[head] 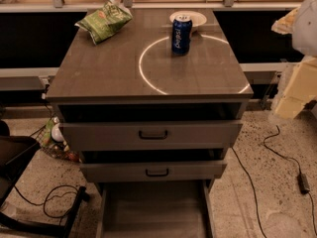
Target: Close bottom drawer
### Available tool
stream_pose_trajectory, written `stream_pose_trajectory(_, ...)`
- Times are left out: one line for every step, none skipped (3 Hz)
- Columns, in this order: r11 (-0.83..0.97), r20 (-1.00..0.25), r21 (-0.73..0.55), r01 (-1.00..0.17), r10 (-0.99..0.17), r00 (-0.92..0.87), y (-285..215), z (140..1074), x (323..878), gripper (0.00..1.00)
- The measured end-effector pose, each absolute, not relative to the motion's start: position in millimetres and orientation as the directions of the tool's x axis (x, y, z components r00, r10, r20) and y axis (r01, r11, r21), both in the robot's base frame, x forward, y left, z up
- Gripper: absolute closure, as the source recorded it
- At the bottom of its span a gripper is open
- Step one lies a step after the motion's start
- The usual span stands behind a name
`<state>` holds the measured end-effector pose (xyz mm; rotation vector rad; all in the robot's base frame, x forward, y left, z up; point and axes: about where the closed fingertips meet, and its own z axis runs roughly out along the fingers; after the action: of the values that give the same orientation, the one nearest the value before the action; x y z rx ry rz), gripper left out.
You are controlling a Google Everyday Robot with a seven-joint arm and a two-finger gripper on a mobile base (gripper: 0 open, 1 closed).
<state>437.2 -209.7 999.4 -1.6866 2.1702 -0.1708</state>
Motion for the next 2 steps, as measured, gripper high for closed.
stream_pose_trajectory(0.27,-0.225,-0.326,-0.906,-0.953,-0.203,-210,999,437,0.0)
stream_pose_trajectory(0.269,-0.199,-0.372,-0.888,-0.958,-0.207,-208,1019,436,0.0)
